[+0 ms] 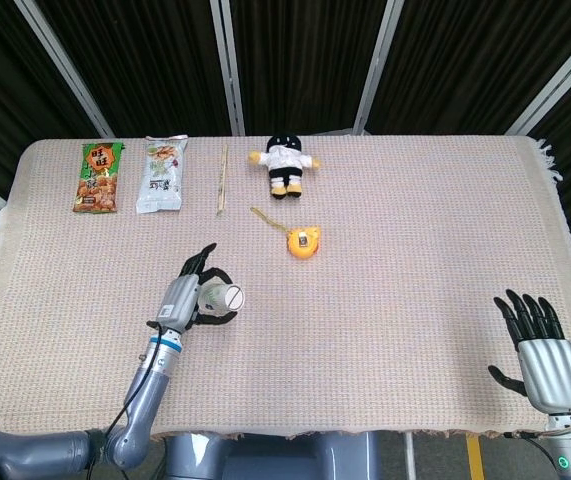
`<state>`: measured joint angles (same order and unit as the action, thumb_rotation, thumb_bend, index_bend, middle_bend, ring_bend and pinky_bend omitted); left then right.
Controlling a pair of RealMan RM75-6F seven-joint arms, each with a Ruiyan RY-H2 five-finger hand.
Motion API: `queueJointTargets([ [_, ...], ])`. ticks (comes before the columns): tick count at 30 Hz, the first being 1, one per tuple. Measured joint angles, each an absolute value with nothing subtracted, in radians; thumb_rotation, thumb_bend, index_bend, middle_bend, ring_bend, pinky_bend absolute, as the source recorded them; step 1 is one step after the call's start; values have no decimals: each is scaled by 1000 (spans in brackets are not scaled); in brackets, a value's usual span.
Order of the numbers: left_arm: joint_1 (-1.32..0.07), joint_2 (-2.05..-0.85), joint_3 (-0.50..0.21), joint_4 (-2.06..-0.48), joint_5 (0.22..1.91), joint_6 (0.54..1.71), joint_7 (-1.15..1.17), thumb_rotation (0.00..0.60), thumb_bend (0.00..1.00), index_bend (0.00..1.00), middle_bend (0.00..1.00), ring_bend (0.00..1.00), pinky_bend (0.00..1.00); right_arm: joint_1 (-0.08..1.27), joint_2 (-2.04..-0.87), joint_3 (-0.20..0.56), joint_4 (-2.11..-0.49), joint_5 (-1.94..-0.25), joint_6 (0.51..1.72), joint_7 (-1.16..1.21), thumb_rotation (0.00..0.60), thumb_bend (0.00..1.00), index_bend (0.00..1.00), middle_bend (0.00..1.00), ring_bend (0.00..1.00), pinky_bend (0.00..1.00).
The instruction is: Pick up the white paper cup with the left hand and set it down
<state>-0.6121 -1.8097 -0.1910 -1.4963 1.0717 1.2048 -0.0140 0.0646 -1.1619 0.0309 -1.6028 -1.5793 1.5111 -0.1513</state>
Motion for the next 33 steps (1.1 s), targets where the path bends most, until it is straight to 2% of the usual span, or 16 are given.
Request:
queueJointTargets([
  [5,-592,-1834,-181,-1403,1128,1128,-137,600,109,442,0,0,0,66,-1165,32,-1602,-1577,1509,-155,600,52,68,0,0,0],
  [11,-566,-1811,-175,-1398,1143,1078,-211,600,109,411,0,0,0,66,-1167,31,-1600,-1580,1510,-158,600,51,71,0,0,0],
  [17,-547,-1775,-164,-1404,1161,1067,-234,600,108,252,0,0,0,66,-1170,31,-1599,-1581,1511,-165,600,52,69,0,0,0],
  [21,-530,-1742,-150,-1406,1179,1062,-249,600,108,36,0,0,0,66,-1175,30,-1597,-1582,1511,-174,600,51,72,0,0,0],
  [23,-523,-1720,-143,-1410,1187,1055,-260,600,108,0,0,0,0,66,-1176,30,-1598,-1581,1510,-177,600,51,75,0,0,0],
  [28,-497,-1657,-124,-1438,1244,1074,-288,600,107,0,0,0,0,66,-1176,32,-1596,-1579,1512,-173,600,50,86,0,0,0],
  [33,-458,-1601,-98,-1459,1335,1176,-261,600,107,0,0,0,0,65,-1175,35,-1590,-1584,1524,-159,600,51,86,0,0,0],
])
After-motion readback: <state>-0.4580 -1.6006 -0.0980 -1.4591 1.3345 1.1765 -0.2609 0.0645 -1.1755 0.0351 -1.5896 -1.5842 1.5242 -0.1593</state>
